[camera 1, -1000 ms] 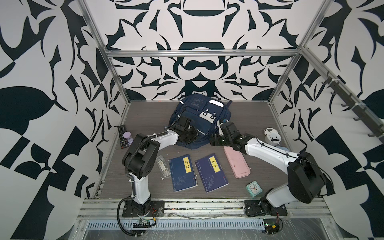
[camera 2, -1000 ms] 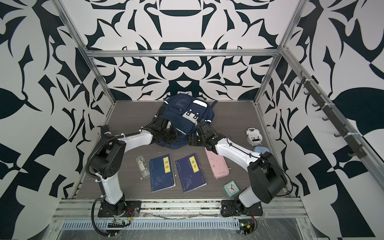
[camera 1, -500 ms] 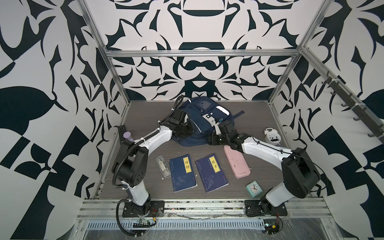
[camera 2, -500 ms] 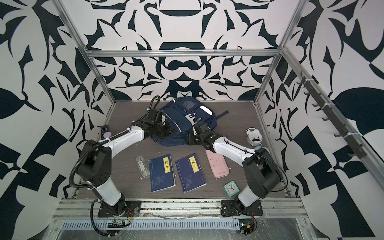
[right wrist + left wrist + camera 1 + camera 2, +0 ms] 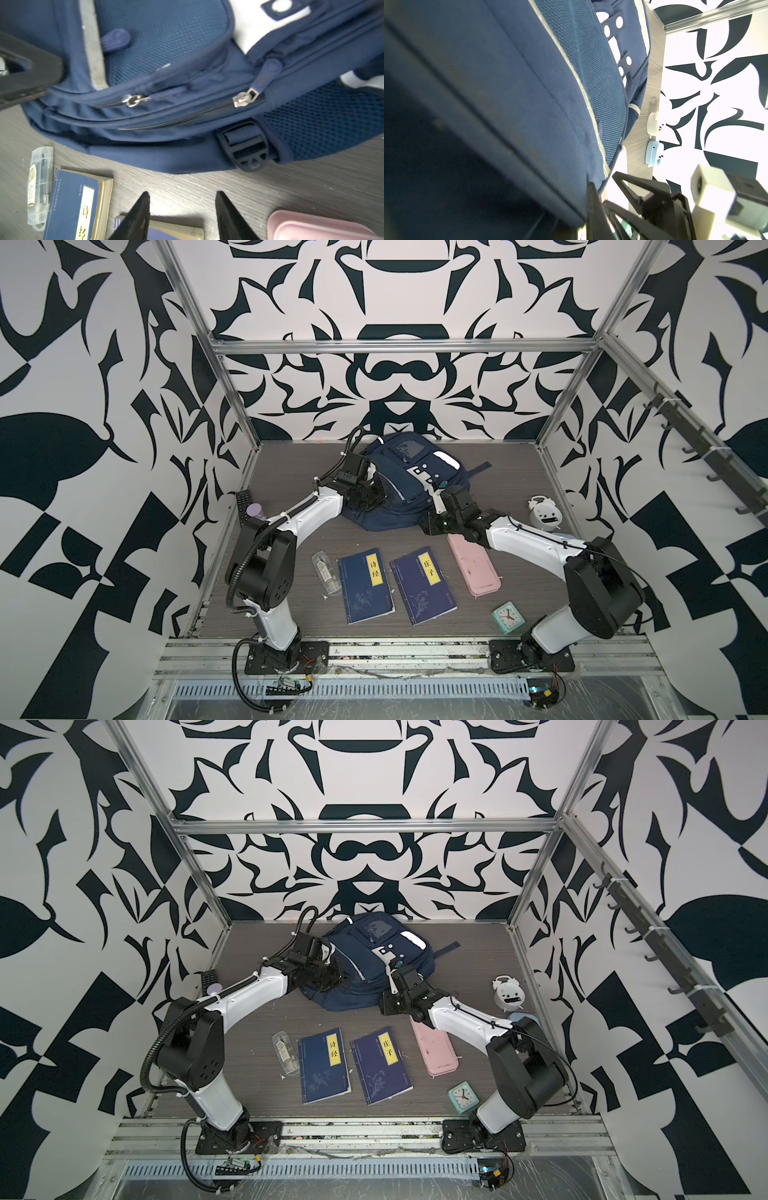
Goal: Pack the student bag
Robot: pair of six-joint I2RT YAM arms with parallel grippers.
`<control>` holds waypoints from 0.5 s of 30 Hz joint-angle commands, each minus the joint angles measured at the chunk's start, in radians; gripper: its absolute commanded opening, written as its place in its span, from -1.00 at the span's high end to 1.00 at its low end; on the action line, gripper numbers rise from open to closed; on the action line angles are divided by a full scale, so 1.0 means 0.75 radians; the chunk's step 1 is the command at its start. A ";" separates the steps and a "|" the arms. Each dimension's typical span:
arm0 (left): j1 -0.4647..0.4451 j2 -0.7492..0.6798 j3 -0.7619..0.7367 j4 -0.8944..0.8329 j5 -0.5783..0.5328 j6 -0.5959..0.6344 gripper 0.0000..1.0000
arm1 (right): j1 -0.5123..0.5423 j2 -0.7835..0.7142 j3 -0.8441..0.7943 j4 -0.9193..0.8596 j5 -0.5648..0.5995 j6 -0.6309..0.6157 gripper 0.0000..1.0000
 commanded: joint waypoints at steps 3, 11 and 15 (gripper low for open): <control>0.027 -0.056 0.096 0.043 0.064 0.012 1.00 | -0.017 0.018 -0.008 0.050 0.019 -0.024 -0.03; 0.042 -0.061 0.107 0.041 0.070 0.004 1.00 | -0.028 0.068 -0.017 0.058 0.033 -0.075 -0.03; 0.041 -0.048 0.120 0.032 0.082 -0.002 1.00 | -0.033 0.078 -0.019 0.061 0.049 -0.102 -0.10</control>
